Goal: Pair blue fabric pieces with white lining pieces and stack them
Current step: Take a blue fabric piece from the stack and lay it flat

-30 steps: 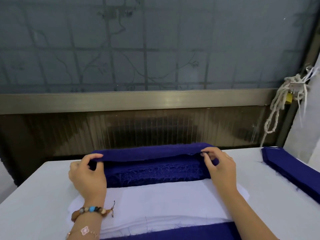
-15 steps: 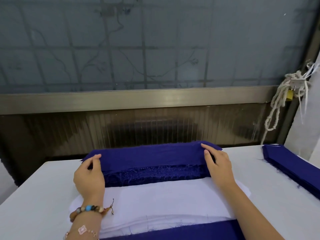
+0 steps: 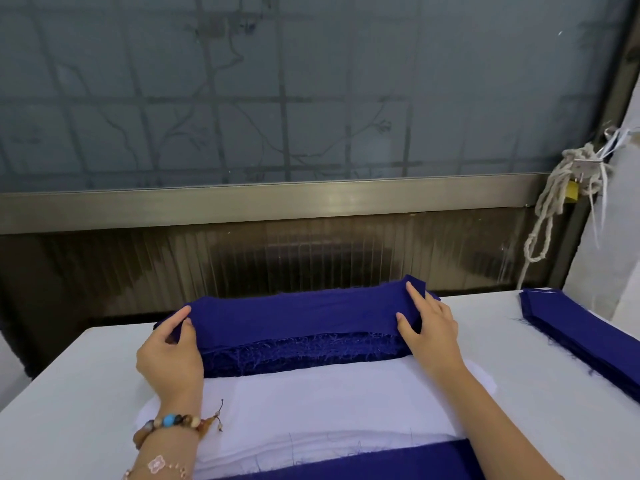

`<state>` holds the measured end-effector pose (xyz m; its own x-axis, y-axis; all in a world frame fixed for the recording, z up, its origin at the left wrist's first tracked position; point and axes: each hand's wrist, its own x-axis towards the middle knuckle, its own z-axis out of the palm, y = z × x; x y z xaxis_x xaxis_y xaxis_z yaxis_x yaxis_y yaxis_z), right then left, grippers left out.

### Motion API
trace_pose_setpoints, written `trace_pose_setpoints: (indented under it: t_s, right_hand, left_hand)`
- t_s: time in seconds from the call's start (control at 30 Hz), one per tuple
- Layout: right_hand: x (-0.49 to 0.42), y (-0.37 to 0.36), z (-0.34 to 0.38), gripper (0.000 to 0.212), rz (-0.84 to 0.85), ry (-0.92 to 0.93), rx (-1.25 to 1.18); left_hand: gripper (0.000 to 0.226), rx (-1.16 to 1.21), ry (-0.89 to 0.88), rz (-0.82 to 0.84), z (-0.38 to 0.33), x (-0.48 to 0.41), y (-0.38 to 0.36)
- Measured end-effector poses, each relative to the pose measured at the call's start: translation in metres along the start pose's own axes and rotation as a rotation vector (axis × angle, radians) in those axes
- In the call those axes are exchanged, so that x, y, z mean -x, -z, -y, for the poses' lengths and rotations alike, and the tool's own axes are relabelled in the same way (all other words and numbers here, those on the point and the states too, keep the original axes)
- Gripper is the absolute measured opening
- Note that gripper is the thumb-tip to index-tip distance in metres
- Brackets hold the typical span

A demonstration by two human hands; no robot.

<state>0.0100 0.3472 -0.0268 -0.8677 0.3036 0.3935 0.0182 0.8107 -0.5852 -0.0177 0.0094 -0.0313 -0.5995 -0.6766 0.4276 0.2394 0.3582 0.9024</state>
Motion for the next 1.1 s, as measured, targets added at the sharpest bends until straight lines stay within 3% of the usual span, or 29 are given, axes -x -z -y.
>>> trace_pose_setpoints:
  t_s: [0.27, 0.5, 0.7, 1.1]
  right_hand:
    - [0.005, 0.009, 0.009, 0.058, -0.01, 0.07, -0.12]
    - [0.019, 0.045, -0.001, 0.06, 0.08, 0.088, -0.003]
    - [0.062, 0.079, -0.006, 0.061, 0.055, 0.114, 0.1]
    - [0.174, 0.114, -0.023, 0.061, 0.202, 0.001, 0.139]
  left_hand:
    - [0.04, -0.083, -0.034, 0.106, -0.007, 0.005, 0.001]
    - [0.039, -0.205, -0.094, 0.25, -0.028, -0.001, 0.033]
    - [0.037, -0.265, -0.23, 0.33, -0.055, 0.015, 0.086]
    - [0.035, -0.361, -0.015, 0.452, -0.054, 0.08, 0.179]
